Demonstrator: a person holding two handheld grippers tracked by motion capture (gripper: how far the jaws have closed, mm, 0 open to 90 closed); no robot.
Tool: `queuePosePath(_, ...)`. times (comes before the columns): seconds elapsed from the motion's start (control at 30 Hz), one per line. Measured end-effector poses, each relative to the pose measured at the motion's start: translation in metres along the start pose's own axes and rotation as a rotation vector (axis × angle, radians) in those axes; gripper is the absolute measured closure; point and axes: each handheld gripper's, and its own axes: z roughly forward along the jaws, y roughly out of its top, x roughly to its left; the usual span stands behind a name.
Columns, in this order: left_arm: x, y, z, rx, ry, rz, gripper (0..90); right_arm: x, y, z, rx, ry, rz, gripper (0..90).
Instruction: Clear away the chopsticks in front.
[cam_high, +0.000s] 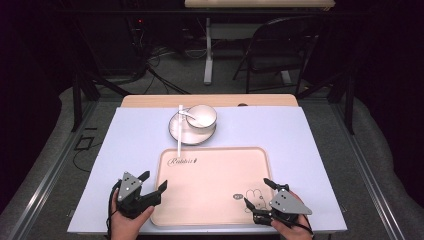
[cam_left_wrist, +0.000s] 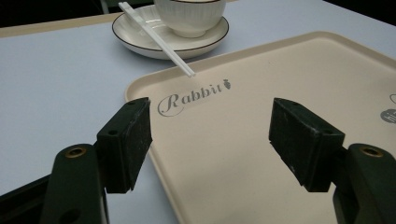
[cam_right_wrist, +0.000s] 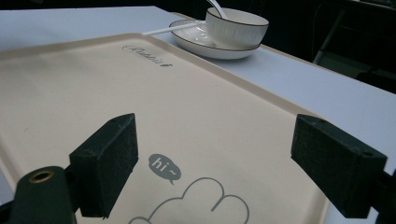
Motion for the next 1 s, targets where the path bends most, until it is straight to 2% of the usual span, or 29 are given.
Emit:
queuePosePath(0.13,0.003,-0.001,0.001,0.014,0.005,-0.027,30.0,-0.001,-0.001,0.003,0.006,-0.003,0.009,14.2)
queuePosePath(0.47,0.007,-0.002,0.003,0.039,0.035,-0.049,28.2,0.000,0.000,0.003,0.008,0.020,0.003,14.2)
queuePosePath(0.63,0.008,-0.002,0.006,0.074,0.008,-0.079,26.5,0.003,0.001,0.000,0.007,0.023,-0.014,14.2)
queuePosePath(0.7,0.009,0.002,0.007,0.079,-0.025,-0.088,25.9,0.003,0.001,0.000,0.009,0.019,-0.012,14.1)
queuePosePath(1.0,0.003,0.019,0.011,0.102,-0.023,-0.026,21.5,-0.002,0.000,0.000,0.013,0.004,0.018,14.2)
